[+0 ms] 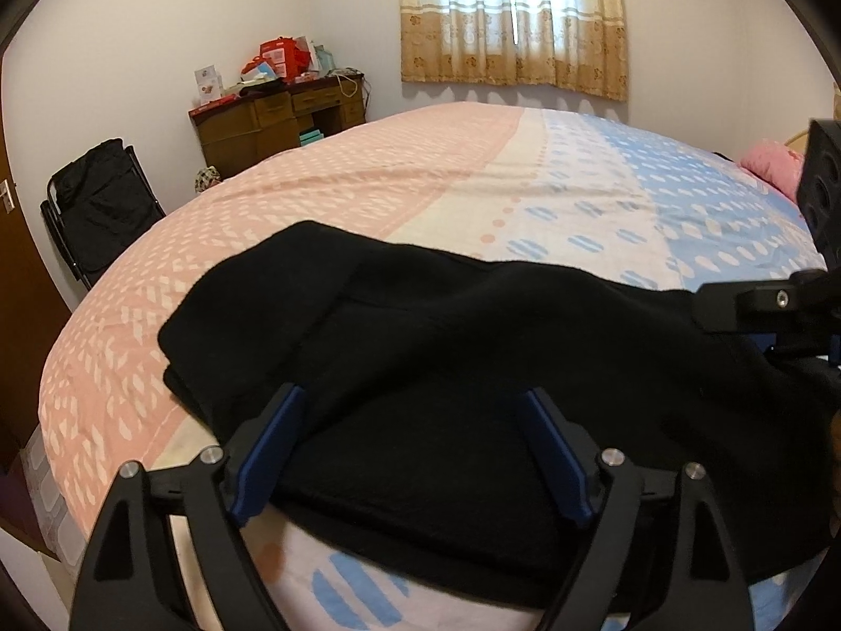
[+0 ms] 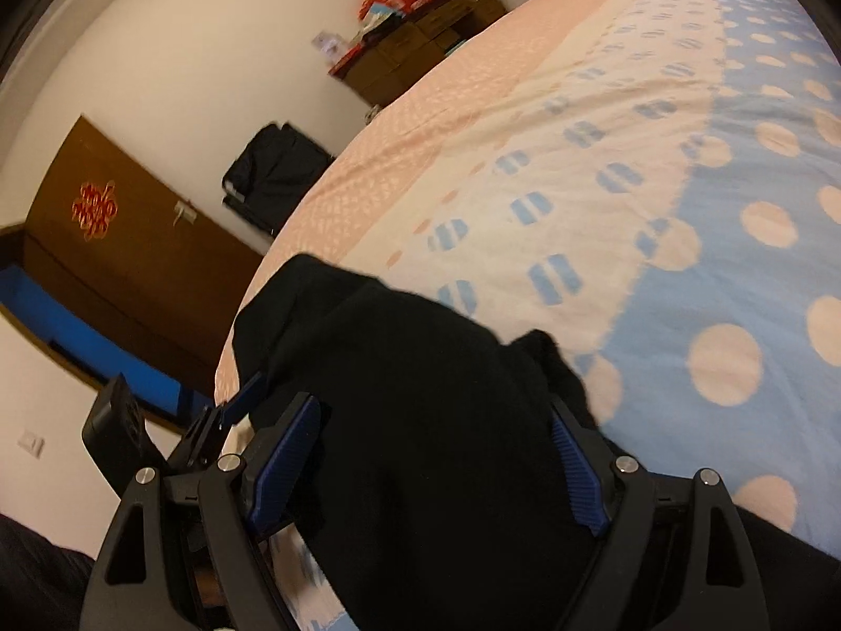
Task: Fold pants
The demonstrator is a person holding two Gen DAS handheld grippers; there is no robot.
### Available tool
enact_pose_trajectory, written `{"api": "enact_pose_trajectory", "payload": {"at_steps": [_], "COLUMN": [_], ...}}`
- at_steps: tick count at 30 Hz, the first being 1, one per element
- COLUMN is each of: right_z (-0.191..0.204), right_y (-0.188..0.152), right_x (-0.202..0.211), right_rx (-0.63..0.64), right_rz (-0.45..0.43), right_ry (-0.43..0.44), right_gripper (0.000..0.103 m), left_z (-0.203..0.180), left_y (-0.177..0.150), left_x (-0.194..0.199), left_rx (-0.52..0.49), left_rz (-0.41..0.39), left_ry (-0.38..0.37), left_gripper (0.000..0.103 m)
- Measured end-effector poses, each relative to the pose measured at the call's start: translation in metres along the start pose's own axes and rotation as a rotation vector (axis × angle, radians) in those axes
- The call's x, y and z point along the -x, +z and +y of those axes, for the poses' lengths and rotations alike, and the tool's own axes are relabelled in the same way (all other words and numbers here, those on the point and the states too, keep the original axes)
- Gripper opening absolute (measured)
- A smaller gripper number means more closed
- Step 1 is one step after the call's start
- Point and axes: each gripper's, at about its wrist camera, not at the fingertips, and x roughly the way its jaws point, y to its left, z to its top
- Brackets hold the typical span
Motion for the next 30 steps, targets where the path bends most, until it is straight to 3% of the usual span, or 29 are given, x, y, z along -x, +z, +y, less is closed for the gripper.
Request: {"api": "enact_pose_trajectory", "payload": {"at_steps": [6,13,19,22,24,27,30], "right_z": [0.000,-0.021,-0.044,-0.061,-0.064,-0.066,-0.084], "right_y": [0.005,0.025,0.025,0.028,0.029,0.026,0.004], "right_x": [-0.004,-0.014,0.002,0.004,0.003,0.022,0.090], "right_rx": [-0.016,-0.121,-0.236,-0.303,-0.314,-0.330,-0.387], "right_rz": [0.013,-0.095,-0.200,-0.204,-0.161,-0.135,-0.255], "right_ry": [0.064,0.131,0.168,0.249,0.292,0.199,-0.109], "right_gripper": [0.085,0.085,0.075,0.073,0.073,0.074,0.074], "left_z": [-0.006,-0.008,-0.008,-0.008,-0.008,-0.008,-0.008], "left_y": [0.001,0.002,0.000,0.000,-0.001,-0.003,-0.002], "left_x": [-0.005,-0.007,-0.007,-0.006,-0.006,-0.005,-0.004], "left_rx": [-0.005,-0.007,-0.012,-0.012,-0.014,-0.011,-0.013], "left_rz": [0.000,0.000,-0.006,-0.006,-0.011,-0.015,-0.013], "left_ry": [0.004,0.001,0.009,0.006,0.006,0.001,-0.001], "left_gripper": [0.091,0.091,0.091,0.091,0.092,0.092,0.092]}}
